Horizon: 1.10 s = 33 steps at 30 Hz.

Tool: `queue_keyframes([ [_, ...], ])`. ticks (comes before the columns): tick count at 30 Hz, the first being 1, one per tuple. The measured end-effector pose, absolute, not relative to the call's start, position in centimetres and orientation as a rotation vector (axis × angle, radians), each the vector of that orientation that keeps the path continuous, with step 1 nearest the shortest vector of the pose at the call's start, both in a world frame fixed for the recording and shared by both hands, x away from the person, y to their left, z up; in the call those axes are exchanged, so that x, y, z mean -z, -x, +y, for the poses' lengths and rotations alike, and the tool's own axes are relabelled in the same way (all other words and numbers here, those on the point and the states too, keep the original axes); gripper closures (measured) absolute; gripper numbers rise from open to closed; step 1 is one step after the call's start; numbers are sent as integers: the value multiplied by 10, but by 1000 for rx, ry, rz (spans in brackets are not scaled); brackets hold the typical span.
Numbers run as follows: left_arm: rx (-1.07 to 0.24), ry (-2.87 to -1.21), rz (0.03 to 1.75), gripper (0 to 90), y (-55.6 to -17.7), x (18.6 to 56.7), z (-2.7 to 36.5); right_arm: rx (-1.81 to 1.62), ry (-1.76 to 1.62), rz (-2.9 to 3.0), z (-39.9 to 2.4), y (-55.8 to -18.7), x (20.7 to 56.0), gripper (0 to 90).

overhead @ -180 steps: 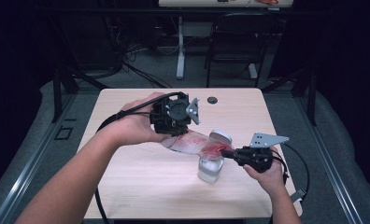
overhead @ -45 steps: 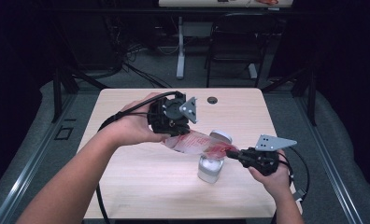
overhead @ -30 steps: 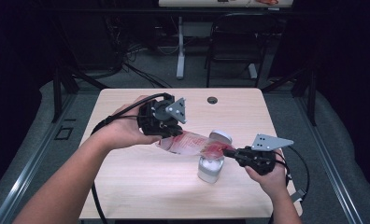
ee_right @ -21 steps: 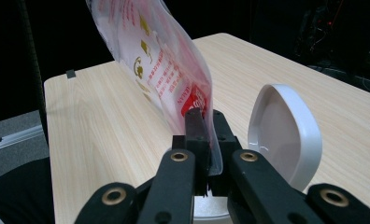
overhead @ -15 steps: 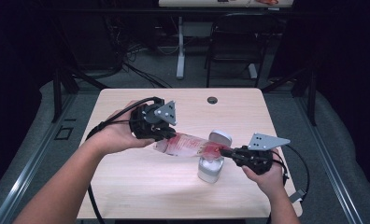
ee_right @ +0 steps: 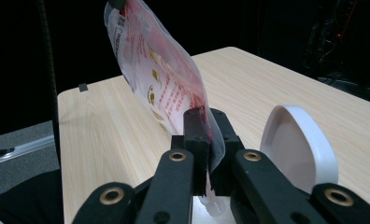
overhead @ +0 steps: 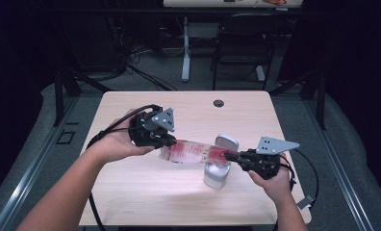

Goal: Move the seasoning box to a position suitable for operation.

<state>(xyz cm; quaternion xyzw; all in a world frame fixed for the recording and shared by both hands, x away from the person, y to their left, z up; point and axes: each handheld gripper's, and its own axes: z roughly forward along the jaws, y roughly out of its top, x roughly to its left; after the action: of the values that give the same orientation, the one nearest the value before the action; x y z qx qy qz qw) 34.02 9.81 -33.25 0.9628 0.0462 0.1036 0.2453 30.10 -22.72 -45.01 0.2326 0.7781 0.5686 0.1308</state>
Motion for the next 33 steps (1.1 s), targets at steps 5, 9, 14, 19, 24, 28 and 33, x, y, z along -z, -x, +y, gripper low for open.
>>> queue_keyframes([
  [5, -284, -2625, 128, 856, -341, 334, 100, -1673, -677, 2254, -227, -302, 451, 857],
  [9, -280, -2624, 133, 856, -342, 335, 101, -1673, -693, 2258, -228, -304, 454, 834],
  [14, -276, -2626, 135, 856, -342, 336, 101, -1667, -716, 2288, -230, -308, 463, 817],
  [19, -274, -2629, 135, 857, -343, 336, 100, -1689, -736, 2312, -231, -312, 471, 813],
  [24, -272, -2629, 135, 857, -344, 337, 101, -1699, -747, 2325, -233, -314, 476, 810],
  [28, -271, -2627, 137, 857, -344, 337, 101, -1703, -749, 2339, -234, -316, 480, 803],
  [33, -273, -2627, 136, 857, -344, 337, 101, -1678, -736, 2394, -233, -318, 486, 790],
])
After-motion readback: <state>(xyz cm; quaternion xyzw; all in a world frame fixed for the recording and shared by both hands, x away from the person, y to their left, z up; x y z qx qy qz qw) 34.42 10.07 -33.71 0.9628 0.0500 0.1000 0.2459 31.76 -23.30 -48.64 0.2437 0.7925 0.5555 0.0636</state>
